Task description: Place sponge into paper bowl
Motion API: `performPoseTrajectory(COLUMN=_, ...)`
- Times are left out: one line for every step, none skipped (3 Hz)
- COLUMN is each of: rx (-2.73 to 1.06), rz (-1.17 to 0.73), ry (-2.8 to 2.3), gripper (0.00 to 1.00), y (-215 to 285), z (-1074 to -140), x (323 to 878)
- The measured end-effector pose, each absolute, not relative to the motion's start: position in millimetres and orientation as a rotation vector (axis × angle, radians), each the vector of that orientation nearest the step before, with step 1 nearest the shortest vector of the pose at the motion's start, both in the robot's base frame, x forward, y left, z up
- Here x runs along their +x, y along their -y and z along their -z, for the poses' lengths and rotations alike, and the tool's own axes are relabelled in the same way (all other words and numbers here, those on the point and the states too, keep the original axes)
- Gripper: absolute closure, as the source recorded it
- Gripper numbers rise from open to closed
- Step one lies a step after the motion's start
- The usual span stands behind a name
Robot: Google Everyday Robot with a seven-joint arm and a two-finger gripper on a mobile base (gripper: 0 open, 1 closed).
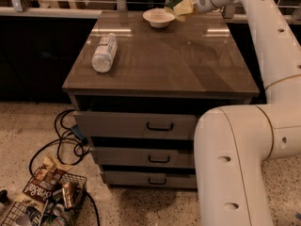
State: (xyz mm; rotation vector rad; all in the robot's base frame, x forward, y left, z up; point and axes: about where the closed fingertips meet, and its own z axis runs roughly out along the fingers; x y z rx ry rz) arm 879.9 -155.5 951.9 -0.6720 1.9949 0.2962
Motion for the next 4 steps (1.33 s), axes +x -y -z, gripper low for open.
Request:
performPoseTrajectory(rx=-0.672, rz=-0.296, ry=-1.995, gripper=1.0, y=155.5, z=-951.8, x=880.0)
performPoseTrajectory(rx=-0.63, rz=-0.287, ry=-1.953, gripper=1.0, y=151.0, z=-956.4, x=895.4)
performPoseTrajectory(rx=-0.522, rz=-0.286, ry=-1.846, gripper=1.0, y=136.7, z=-967.4, x=931.1)
performPoseTrajectory(rx=-0.439, rz=-0.281, ry=-1.765, gripper=1.0, y=120.4, z=-978.8, x=956.7)
